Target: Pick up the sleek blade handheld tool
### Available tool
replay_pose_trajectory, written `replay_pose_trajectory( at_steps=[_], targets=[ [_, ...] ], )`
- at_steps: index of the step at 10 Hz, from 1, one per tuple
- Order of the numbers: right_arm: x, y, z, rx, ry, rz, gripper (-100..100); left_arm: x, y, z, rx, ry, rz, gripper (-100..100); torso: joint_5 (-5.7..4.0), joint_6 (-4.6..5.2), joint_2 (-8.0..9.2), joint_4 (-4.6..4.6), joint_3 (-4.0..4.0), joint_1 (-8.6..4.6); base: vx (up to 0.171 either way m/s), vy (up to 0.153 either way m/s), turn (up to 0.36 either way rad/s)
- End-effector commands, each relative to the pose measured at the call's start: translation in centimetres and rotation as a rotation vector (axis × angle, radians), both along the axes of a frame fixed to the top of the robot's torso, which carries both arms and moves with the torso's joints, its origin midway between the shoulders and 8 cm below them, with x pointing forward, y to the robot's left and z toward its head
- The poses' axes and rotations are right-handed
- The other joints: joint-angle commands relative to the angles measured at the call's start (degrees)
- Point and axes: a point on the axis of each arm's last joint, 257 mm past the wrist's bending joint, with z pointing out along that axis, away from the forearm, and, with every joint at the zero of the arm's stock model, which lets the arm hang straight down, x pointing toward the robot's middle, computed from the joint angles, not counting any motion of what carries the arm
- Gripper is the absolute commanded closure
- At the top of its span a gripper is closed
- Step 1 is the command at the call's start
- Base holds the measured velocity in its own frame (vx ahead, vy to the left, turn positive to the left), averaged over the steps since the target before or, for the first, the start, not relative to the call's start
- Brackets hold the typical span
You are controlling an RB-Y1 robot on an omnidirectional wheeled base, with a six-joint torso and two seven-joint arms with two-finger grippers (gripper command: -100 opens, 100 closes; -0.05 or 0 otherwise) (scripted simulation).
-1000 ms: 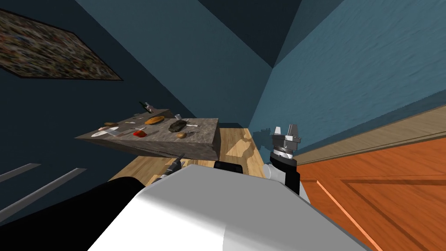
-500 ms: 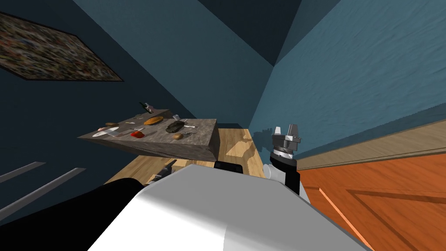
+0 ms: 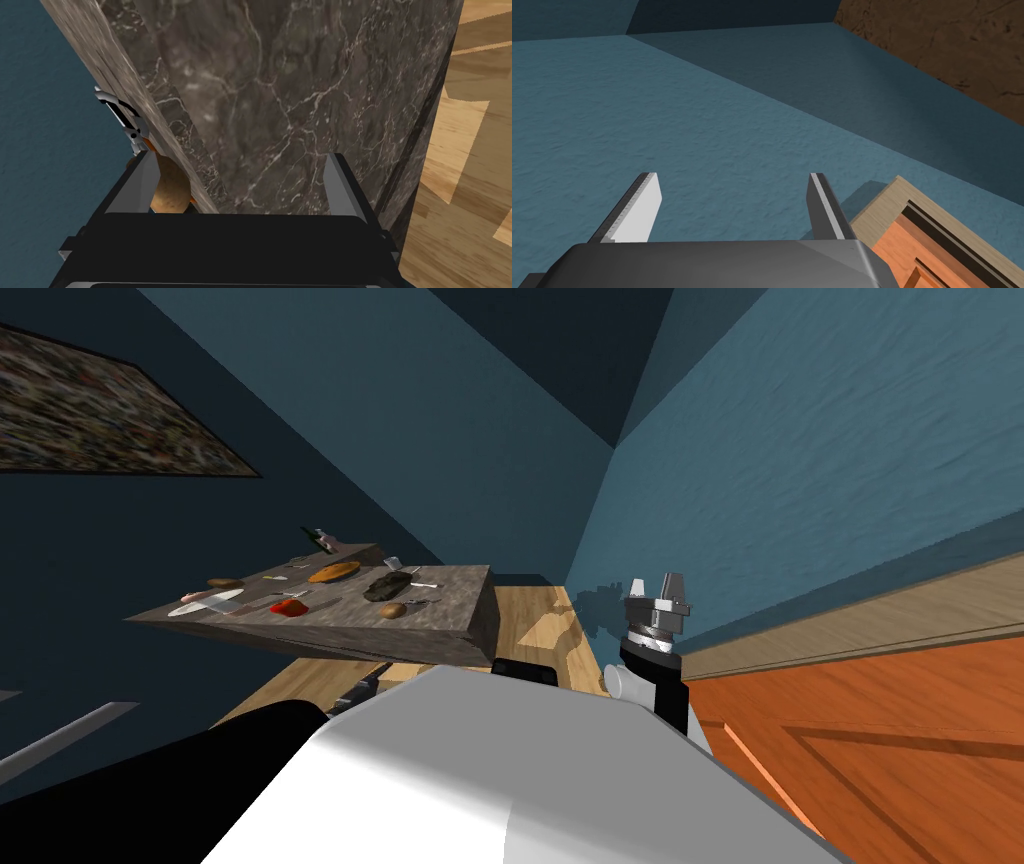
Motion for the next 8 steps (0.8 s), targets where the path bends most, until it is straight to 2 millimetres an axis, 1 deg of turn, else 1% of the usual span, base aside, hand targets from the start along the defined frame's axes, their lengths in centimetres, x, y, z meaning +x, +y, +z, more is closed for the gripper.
replay_pose_trajectory(
  at_steps=[1,2,3,4,5,6,7,8],
  targets=[
    [0.0,0.0,0.0,0.0,0.0,0.0,0,-2.5,2.8,0.1,0.006,0.07,0.058,-100,0.0,0.0,0.0,0.0,0.0,0.0,0.262,-0.086,0.004],
    [0.0,0.0,0.0,0.0,0.0,0.0,0,-2.1,3.0,0.2,0.013,0.077,0.039,-100,0.0,-0.02,-0.15,-0.04,-0.09,-0.03,0.204,-0.056,0.031],
    [0.0,0.0,0.0,0.0,0.0,0.0,0,-3.4,4.6,0.5,0.018,0.117,0.074,-100,0.01,-0.01,-0.04,-0.02,-0.04,0.05,0.175,-0.067,0.0],
    [0.0,0.0,0.0,0.0,0.0,0.0,0,-3.1,4.7,0.6,0.022,0.121,0.062,-100,0.01,-0.01,0.06,0.0,0.02,0.02,0.114,-0.054,0.005],
    [0.0,0.0,0.0,0.0,0.0,0.0,0,-3.9,6.3,1.0,0.03,0.16,0.086,-100,0.02,-0.01,0.27,0.04,0.13,0.07,0.164,-0.026,0.008],
    [0.0,0.0,0.0,0.0,0.0,0.0,0,-4.8,7.6,1.4,0.034,0.191,0.117,-100,0.04,-0.01,0.17,0.04,0.1,0.17,0.23,-0.023,0.014],
    [0.0,0.0,0.0,0.0,0.0,0.0,0,-4.5,7.7,1.5,0.038,0.194,0.106,-100,0.05,-0.01,-0.01,-0.01,-0.01,0.2,0.171,-0.027,0.007],
    [0.0,0.0,0.0,0.0,0.0,0.0,0,-5.0,9.0,2.0,0.043,0.223,0.131,-100,0.05,-0.01,0.1,0.01,0.04,0.18,0.155,-0.02,0.015]
  ],
)
